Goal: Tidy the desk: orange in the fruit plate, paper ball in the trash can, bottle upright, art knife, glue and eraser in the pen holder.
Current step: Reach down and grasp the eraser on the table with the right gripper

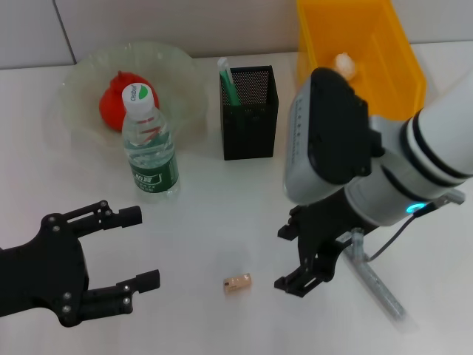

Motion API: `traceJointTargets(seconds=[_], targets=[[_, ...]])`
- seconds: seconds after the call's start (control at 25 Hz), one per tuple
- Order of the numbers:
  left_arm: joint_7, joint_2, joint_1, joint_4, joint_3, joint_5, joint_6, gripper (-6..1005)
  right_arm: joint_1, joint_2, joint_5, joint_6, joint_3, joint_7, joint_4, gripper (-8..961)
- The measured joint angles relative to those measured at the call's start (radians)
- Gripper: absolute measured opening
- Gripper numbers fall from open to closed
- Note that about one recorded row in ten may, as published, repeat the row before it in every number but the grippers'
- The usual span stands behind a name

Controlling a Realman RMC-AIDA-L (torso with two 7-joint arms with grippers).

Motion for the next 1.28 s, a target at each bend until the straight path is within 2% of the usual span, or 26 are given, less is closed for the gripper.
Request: traceJointTargets(seconds=[0.52,0.72,1.28], targets=[[-0.002,-0.005,-0.002,0.000,0.000,0.000,0.000,791,0.006,0.001,0.003,0.115,-0.102,-0.022,0.074,723],[-0.003,-0.005,-0.002,0.000,0.000,0.000,0.000,791,0.006,0.001,0.006,0.147,-0.124,-0.023,0.080,608],[-0.005,-0.006,-0.001,-0.001,0.000,0.000,0.002,791,0.007,0.002,0.010,0.241,-0.174,-0.035,0.145,608]])
